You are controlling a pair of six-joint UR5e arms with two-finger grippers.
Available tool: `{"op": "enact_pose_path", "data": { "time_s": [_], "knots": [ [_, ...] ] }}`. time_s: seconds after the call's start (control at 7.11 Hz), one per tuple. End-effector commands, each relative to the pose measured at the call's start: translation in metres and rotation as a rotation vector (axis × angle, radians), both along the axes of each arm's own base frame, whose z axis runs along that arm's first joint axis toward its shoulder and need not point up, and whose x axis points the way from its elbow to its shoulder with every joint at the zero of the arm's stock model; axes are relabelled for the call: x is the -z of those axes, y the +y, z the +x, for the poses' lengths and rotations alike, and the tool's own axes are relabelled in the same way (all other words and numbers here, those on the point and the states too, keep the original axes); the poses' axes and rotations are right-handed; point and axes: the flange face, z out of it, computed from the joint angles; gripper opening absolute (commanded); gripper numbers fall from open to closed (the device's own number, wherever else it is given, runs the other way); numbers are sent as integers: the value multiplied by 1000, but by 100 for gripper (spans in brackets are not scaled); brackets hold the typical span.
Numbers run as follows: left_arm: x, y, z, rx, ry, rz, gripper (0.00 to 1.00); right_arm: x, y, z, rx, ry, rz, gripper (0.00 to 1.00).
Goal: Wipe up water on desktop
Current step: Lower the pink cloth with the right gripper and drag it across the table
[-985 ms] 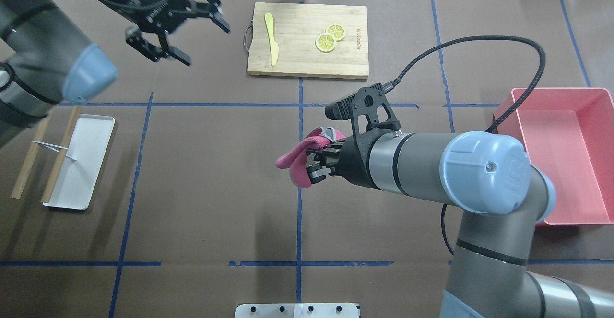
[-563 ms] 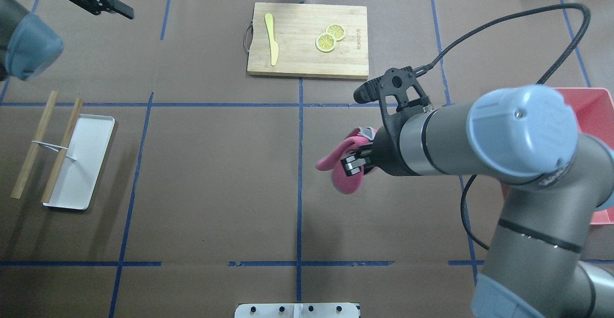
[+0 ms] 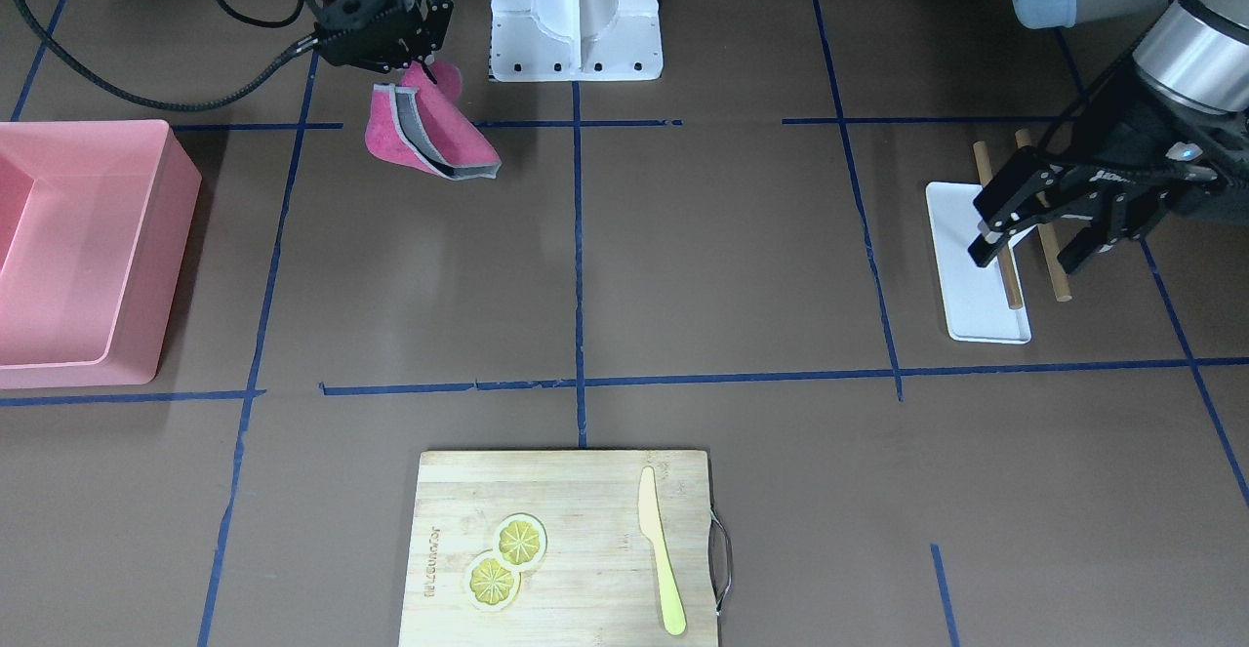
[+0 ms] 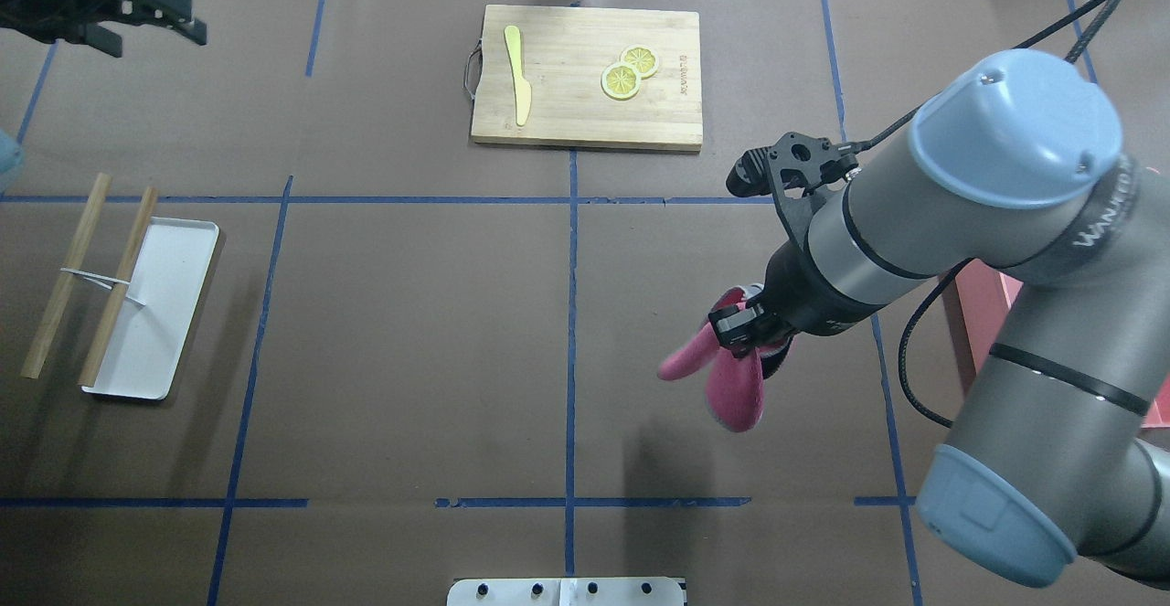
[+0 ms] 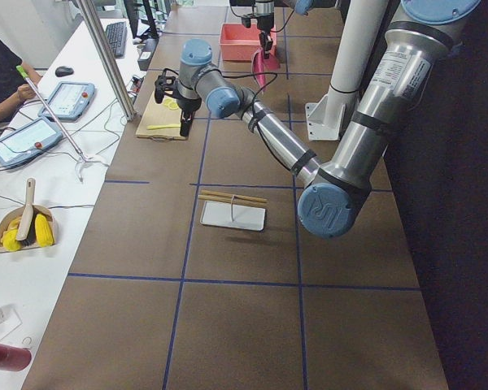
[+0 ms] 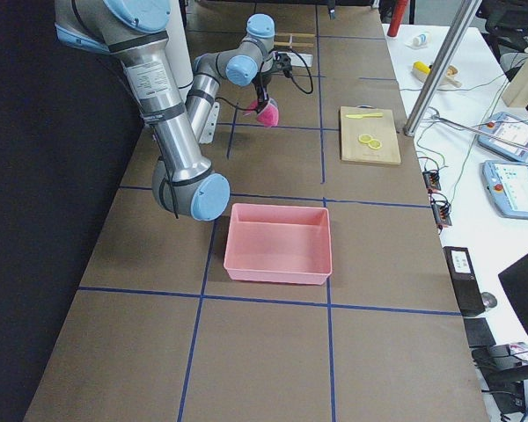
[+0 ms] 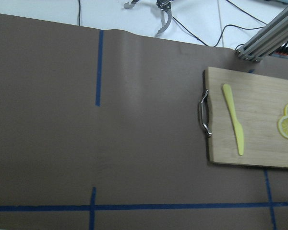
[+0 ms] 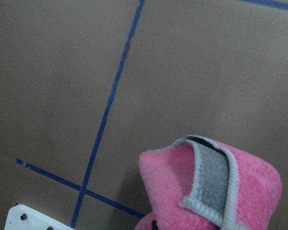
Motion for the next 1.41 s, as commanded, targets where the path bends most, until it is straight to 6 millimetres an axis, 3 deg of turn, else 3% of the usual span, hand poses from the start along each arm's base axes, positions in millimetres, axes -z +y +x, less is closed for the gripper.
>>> {"op": "enact_pose_path", "data": {
  "time_s": [0.0, 0.28, 0.56, 0.7, 0.98, 1.27],
  "knots": [
    [-56, 19, -14, -32, -69, -26, 100, -37, -11, -46, 38, 71, -60, 0],
    [-77, 24, -19, -18, -101, -49, 100, -96, -34, -86, 41, 68, -60, 0],
    [-80, 26, -21, -16, -102, -53, 100, -128, -41, -94, 37, 100, -76, 0],
    [-78, 30, -23, -16, -99, -47, 100, -138, -50, -85, 16, 113, -86, 0],
    [-72, 35, -25, -15, -95, -36, 100, -161, -88, -66, -47, 150, -116, 0],
    [-71, 36, -27, -14, -93, -37, 100, -200, -146, -45, -120, 211, -170, 0]
  ]
}}
